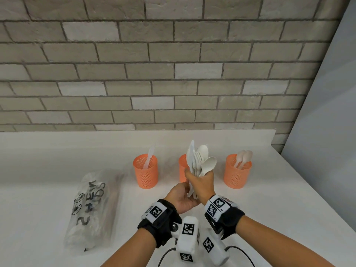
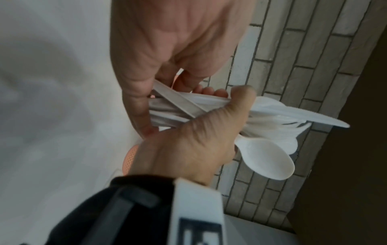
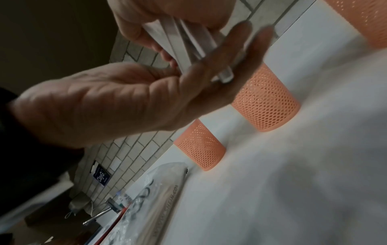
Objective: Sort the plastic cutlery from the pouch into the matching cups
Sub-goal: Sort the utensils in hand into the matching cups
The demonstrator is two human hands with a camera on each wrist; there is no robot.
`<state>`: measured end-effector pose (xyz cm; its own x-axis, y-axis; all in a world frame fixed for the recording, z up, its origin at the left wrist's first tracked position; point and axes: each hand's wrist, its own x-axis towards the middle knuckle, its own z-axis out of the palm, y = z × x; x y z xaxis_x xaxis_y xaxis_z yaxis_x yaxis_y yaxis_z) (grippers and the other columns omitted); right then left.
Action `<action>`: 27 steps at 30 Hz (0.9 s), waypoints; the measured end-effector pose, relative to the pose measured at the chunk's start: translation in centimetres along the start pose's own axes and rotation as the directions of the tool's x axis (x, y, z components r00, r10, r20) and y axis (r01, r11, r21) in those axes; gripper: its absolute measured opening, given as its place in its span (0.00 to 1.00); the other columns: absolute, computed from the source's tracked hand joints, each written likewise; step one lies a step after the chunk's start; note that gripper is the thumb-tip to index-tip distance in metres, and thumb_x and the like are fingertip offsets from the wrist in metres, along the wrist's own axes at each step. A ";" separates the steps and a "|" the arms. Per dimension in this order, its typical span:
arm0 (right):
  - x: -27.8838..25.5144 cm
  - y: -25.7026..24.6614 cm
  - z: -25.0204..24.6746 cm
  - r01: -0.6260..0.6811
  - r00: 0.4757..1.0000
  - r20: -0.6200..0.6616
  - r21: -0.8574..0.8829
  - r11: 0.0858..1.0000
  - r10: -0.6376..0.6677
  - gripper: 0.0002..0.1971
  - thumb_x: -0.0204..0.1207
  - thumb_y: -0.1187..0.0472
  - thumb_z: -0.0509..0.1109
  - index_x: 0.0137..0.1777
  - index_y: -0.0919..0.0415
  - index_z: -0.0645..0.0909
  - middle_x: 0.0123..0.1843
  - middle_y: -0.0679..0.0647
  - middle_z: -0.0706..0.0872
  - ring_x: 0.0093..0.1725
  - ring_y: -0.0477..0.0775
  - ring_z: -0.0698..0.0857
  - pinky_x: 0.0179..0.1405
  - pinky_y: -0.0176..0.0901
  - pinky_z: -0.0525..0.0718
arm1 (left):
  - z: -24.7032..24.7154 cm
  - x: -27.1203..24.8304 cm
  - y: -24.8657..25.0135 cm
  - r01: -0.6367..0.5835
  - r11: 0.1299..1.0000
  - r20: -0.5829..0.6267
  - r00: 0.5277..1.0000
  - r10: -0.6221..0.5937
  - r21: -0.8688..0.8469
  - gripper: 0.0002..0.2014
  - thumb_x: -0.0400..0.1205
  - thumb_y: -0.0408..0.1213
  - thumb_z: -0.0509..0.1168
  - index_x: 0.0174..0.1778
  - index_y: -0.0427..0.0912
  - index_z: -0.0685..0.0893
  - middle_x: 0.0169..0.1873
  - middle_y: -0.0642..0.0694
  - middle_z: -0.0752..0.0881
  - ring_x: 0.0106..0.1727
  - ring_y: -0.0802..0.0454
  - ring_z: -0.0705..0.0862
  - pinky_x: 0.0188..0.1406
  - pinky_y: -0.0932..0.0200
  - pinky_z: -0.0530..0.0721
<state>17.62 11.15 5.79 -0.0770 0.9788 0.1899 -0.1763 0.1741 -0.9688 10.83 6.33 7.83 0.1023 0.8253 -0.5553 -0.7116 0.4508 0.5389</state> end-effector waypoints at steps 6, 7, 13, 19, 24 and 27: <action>1.8 1.4 -0.9 -0.125 0.992 0.027 -0.062 0.990 0.127 0.08 0.67 0.71 0.75 0.36 0.59 0.81 0.32 0.54 0.86 0.35 0.51 0.87 0.41 0.47 0.85 | 0.7 2.0 -0.1 -0.063 0.996 -0.013 0.998 0.064 0.068 0.13 0.86 0.30 0.50 0.47 0.32 0.80 0.38 0.38 0.85 0.41 0.47 0.82 0.47 0.52 0.83; 2.1 1.7 -1.1 -0.145 0.989 0.031 -0.070 0.987 0.147 0.06 0.68 0.70 0.74 0.37 0.63 0.80 0.31 0.56 0.85 0.33 0.53 0.86 0.40 0.47 0.85 | 0.8 2.0 -0.2 -0.067 0.995 -0.012 0.998 0.068 0.080 0.14 0.87 0.31 0.50 0.47 0.34 0.81 0.35 0.40 0.87 0.38 0.48 0.84 0.44 0.51 0.84; 4.2 2.5 -2.2 -0.140 0.987 0.049 -0.190 0.972 0.152 0.02 0.74 0.69 0.69 0.43 0.69 0.78 0.27 0.55 0.80 0.27 0.52 0.81 0.26 0.38 0.80 | 0.1 2.9 0.3 -0.092 0.887 -0.079 0.987 0.143 0.453 0.11 0.85 0.31 0.54 0.43 0.40 0.81 0.35 0.44 0.81 0.40 0.48 0.82 0.57 0.48 0.80; 5.6 3.4 -2.9 -0.052 0.996 0.049 -0.353 0.934 0.074 0.10 0.71 0.69 0.73 0.52 0.69 0.82 0.43 0.61 0.87 0.44 0.60 0.86 0.44 0.50 0.84 | -0.3 3.7 2.9 -0.432 0.676 -0.041 0.825 0.563 0.597 0.03 0.81 0.29 0.63 0.46 0.39 0.81 0.42 0.43 0.84 0.40 0.54 0.83 0.40 0.64 0.84; 4.9 3.5 -2.3 -0.010 0.996 0.073 -0.430 0.903 0.047 0.15 0.70 0.58 0.76 0.53 0.64 0.82 0.43 0.55 0.87 0.45 0.57 0.87 0.42 0.42 0.80 | 0.5 4.4 3.6 -0.536 0.512 0.018 0.702 0.712 0.671 0.08 0.75 0.39 0.72 0.44 0.43 0.79 0.40 0.44 0.83 0.37 0.50 0.84 0.34 0.61 0.85; 4.9 4.0 -1.9 -0.003 0.995 0.090 -0.451 0.893 0.049 0.17 0.69 0.56 0.77 0.54 0.64 0.83 0.43 0.56 0.88 0.43 0.55 0.86 0.41 0.41 0.80 | 0.5 5.2 3.8 -0.534 0.471 -0.016 0.649 0.761 0.702 0.10 0.76 0.42 0.71 0.41 0.44 0.77 0.38 0.40 0.83 0.35 0.46 0.85 0.34 0.56 0.86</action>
<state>18.45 16.84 2.56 -0.1732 0.9725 0.1556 0.2855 0.2008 -0.9371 8.98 12.46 7.30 -0.4862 0.8729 0.0391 0.0981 0.0101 0.9951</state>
